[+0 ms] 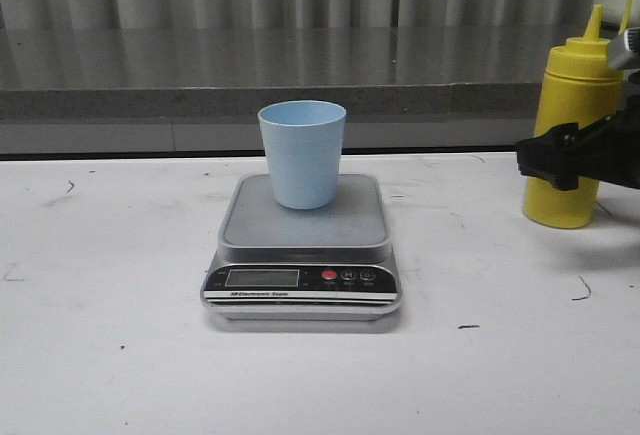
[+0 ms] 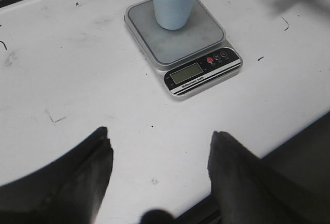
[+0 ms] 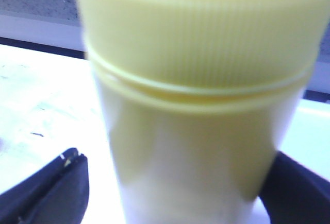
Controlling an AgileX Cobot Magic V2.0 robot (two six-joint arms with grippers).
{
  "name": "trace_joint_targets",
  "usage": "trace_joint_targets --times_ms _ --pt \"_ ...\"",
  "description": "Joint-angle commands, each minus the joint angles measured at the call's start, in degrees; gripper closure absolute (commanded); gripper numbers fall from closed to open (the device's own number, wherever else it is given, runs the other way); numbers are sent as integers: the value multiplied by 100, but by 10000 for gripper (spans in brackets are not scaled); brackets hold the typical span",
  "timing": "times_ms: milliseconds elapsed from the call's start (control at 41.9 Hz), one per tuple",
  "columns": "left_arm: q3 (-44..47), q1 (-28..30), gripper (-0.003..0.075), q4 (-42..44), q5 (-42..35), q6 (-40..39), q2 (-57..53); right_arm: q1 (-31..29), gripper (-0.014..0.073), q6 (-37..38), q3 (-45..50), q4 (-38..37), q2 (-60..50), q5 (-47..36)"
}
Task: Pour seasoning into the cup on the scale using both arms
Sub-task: 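Open the right gripper and withdraw it from the bottle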
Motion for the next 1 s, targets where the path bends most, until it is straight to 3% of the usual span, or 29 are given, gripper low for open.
trace_joint_targets --times_ms 0,143,262,477,668,787,978 --pt "-155 -44 312 -48 -404 -16 6 -41 -62 -119 162 164 -624 -38" --pt "-155 -44 312 -48 -404 -16 6 -35 -62 -113 453 265 -1425 1298" --pt "-155 -44 312 -48 -404 -16 6 120 -62 -90 458 319 -2323 3059" --pt "-155 -44 312 -48 -404 -16 6 827 -62 559 248 551 -4028 6260" --pt "-155 -44 312 -48 -404 -16 6 1695 -62 604 -46 708 -5303 8771" --pt "-155 -44 312 -48 -404 -16 6 2078 -62 585 -302 1025 -5957 9613" --pt "-155 -44 312 -48 -404 -16 6 2454 -62 319 -524 1574 -6947 10170"
